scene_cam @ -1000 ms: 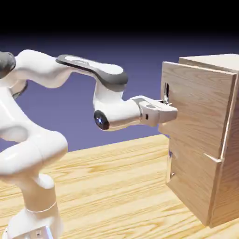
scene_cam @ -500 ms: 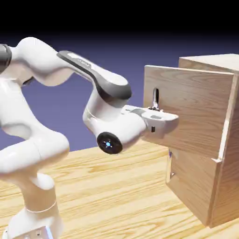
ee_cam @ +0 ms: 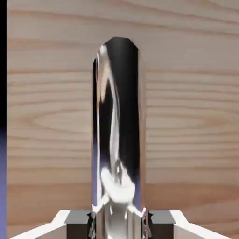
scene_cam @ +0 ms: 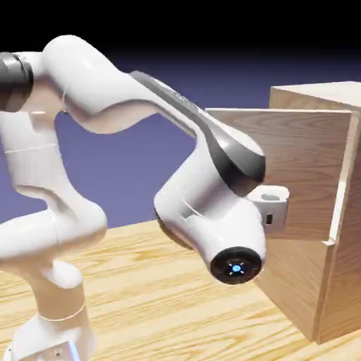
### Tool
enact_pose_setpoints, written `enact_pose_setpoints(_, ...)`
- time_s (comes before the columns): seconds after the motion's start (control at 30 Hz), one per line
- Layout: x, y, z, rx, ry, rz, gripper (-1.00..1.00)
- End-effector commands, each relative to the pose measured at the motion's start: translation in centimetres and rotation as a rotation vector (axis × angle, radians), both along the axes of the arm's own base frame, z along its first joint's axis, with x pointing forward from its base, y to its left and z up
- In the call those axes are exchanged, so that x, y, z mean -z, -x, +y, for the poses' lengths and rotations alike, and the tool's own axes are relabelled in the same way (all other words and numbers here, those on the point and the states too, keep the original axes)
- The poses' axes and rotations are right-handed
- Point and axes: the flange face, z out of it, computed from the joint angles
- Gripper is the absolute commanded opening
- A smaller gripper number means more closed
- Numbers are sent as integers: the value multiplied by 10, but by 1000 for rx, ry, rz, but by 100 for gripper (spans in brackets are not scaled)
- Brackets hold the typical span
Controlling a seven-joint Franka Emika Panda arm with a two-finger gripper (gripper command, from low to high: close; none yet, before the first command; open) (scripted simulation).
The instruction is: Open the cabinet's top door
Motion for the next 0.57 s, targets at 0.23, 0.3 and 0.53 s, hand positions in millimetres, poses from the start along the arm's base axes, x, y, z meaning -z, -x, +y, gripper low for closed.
enact_pose_setpoints(0.23, 0, -16, -54, -221, 0, 0, -100)
enact_pose_setpoints(0.3, 0, -21, -66, -271, 0, 0, -100)
enact_pose_setpoints(0.53, 0, -31, -98, -360, 0, -1, 100)
